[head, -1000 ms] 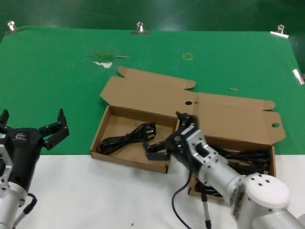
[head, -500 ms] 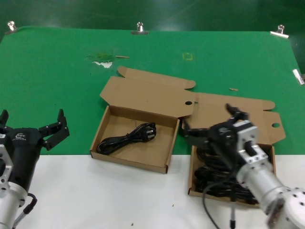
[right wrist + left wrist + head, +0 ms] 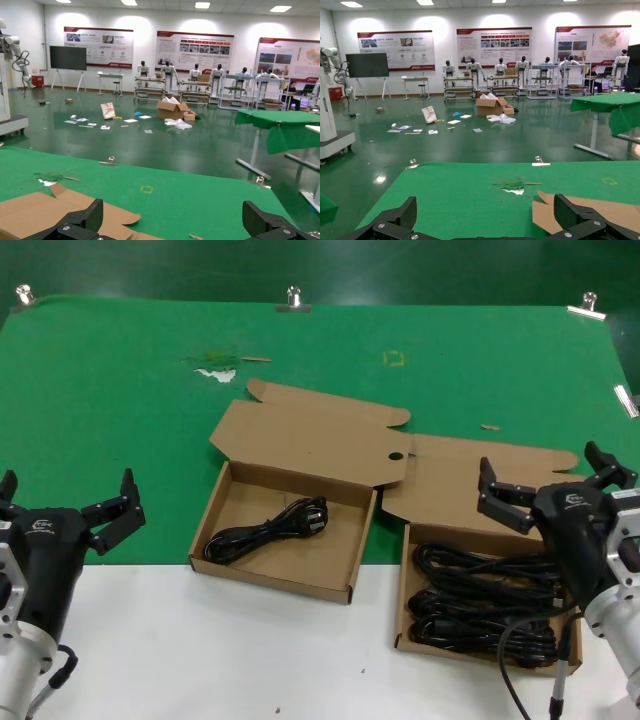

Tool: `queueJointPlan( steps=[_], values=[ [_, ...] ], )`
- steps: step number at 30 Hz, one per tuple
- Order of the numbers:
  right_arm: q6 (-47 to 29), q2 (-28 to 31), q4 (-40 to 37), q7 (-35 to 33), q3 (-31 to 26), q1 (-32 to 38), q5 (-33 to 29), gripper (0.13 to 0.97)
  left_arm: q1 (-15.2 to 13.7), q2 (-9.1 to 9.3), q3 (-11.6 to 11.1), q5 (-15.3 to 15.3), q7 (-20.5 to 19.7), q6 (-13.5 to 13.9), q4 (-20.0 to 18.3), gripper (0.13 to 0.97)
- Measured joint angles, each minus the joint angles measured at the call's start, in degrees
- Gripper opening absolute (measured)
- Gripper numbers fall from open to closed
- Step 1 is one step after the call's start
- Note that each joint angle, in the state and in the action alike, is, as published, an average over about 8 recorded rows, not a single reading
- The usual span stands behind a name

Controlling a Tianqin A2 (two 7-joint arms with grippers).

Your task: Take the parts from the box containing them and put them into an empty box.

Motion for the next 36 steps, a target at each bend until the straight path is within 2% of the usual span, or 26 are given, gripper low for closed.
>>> queueJointPlan(
  steps=[36],
  values=[
    [0.13, 0.07, 0.37, 0.27, 0.28, -0.27, -0.15, 0.966, 0.00, 0.00, 0.00, 0.00, 0.00, 0.00, 0.00, 0.966]
  ],
)
